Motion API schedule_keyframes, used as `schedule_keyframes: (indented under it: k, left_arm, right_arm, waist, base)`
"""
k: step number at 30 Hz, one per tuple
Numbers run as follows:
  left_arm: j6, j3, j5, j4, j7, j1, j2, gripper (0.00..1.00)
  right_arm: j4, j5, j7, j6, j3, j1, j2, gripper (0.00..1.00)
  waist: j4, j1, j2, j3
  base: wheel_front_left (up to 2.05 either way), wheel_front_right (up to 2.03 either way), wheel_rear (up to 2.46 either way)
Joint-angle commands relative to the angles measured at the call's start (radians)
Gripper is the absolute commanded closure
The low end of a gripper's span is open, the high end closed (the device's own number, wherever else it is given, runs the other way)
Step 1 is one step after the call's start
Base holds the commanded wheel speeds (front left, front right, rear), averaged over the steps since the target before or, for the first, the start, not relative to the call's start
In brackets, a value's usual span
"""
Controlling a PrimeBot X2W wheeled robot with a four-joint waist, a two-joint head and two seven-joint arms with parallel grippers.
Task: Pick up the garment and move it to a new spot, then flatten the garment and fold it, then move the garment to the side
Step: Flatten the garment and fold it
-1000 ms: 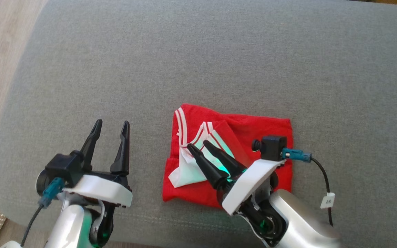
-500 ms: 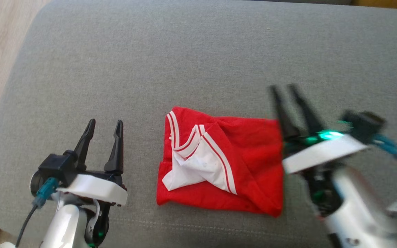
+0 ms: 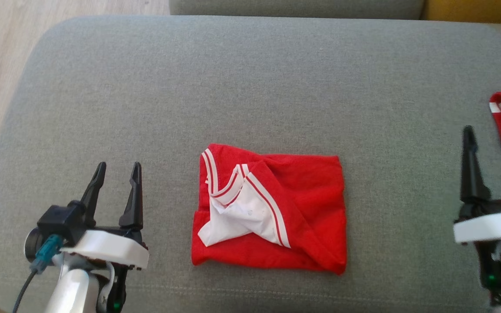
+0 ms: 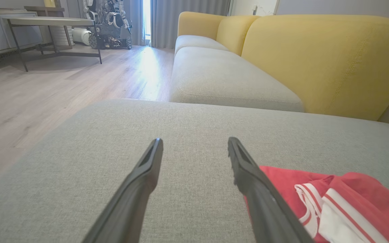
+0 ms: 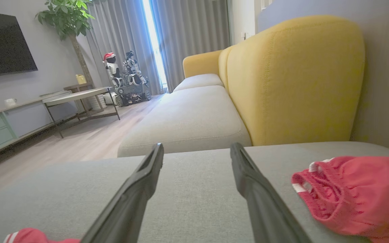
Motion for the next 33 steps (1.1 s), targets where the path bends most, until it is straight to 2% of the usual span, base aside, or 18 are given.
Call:
schedule_keyframes:
  k: [1, 5, 11, 33]
  left_arm:
    - [0.009, 0.035, 0.000, -0.040, -0.005, -0.025, 0.028, 0.00]
    - [0.011, 0.033, -0.002, -0.046, 0.001, -0.016, 0.033, 0.00]
    - [0.012, 0.026, -0.008, -0.054, 0.014, -0.005, 0.040, 0.00]
    - [0.019, 0.005, -0.023, -0.065, 0.029, -0.002, 0.054, 0.00]
  right_arm:
    - [-0.046, -0.013, 0.005, 0.004, 0.011, -0.008, -0.013, 0.00]
    - [-0.094, -0.072, 0.026, 0.004, -0.023, 0.040, -0.003, 0.00]
    - [-0.129, -0.102, 0.047, 0.004, -0.023, 0.080, 0.017, 0.00]
    - [-0.124, -0.102, 0.067, 0.004, -0.012, 0.092, 0.029, 0.00]
  waist:
    - [-0.001, 0.0000, 0.0000, -0.003]
    - [-0.003, 0.0000, 0.0000, -0.011]
    - [-0.004, 0.0000, 0.0000, -0.016]
    - [-0.010, 0.0000, 0.0000, -0.016]
  base:
    - [0.00, 0.00, 0.00]
    - [0.00, 0.00, 0.00]
    - [0.00, 0.00, 0.00]
    - [0.00, 0.00, 0.00]
